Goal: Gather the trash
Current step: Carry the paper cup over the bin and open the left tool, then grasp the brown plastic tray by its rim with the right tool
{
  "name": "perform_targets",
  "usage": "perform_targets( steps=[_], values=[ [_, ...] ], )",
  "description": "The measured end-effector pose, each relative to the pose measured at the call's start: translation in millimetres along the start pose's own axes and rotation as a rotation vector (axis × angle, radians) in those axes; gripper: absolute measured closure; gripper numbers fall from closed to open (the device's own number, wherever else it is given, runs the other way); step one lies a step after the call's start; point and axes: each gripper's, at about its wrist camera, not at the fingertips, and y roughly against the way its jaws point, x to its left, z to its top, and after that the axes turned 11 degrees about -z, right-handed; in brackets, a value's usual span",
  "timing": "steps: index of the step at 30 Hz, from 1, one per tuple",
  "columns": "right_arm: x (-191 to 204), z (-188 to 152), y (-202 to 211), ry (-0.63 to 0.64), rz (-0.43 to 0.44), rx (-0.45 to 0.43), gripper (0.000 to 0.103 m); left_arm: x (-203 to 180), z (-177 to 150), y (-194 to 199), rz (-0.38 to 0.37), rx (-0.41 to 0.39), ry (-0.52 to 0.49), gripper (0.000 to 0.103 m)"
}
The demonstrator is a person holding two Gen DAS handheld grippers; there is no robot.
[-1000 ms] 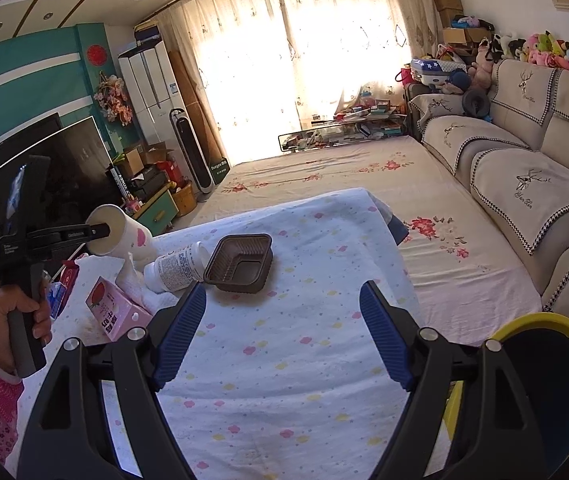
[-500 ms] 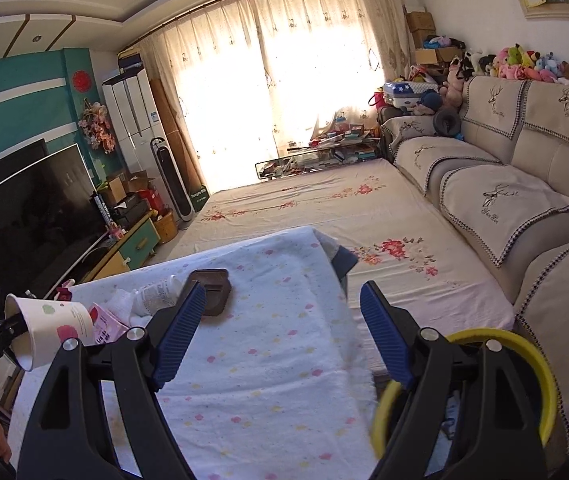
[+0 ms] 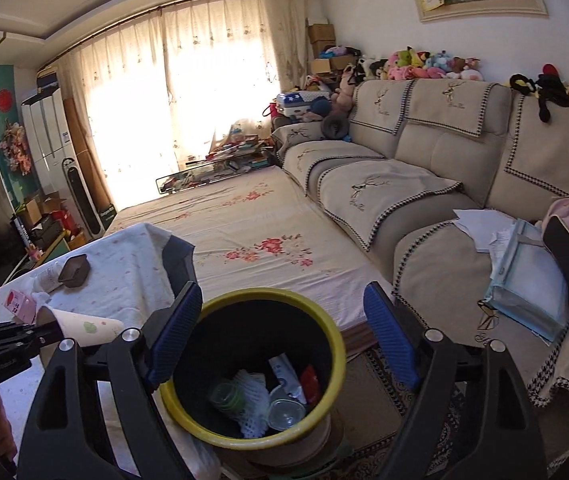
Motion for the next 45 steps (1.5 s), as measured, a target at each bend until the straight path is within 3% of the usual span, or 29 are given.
perform_targets(
  steps=[6,7,8,10,11,15,19,22,28,34,37,41,45],
  values=[
    [-34,-8,-1,-0.035,-0.041,0.007,0.025,-32,22,-62,-0.022,0.063,-0.023,0.093],
    [-38,-9,-1,-0.04,-0.043,0.007,0.025,-36,24,-71,-0.018,0.071,-0.03,0.08],
    [-41,-9,0,-0.046,-0.045,0.008,0.025,-37,26,-77,-0.015,0.075,-0.034,0.056],
    [-44,-10,0,-0.055,-0.043,0.011,0.025,-39,29,-85,-0.006,0.069,-0.034,0.042],
    [-44,-10,0,-0.056,-0.043,0.011,0.025,-39,30,-86,-0.002,0.068,-0.034,0.041],
    [-37,-11,-2,-0.049,-0.024,0.02,0.025,-28,29,-66,-0.02,0.035,-0.004,0.041],
    [-13,-10,-7,-0.019,0.025,0.035,0.025,9,18,-4,-0.003,-0.058,0.032,0.034],
    [18,-7,-10,0.016,0.098,0.05,0.025,44,3,51,0.049,-0.148,0.059,0.026],
    [100,-1,-11,0.118,0.223,0.062,0.025,125,-36,141,0.276,-0.267,0.092,0.019],
    [190,7,-16,0.208,0.347,0.092,0.025,214,-72,190,0.445,-0.326,0.179,0.005],
    [235,11,-18,0.262,0.379,0.081,0.025,245,-90,197,0.528,-0.352,0.211,0.005],
    [292,19,-32,0.335,0.355,0.057,0.025,277,-105,202,0.512,-0.34,0.29,0.005],
    [340,19,-68,0.38,0.334,0.089,0.025,280,-108,205,0.499,-0.345,0.293,0.005]
  ],
)
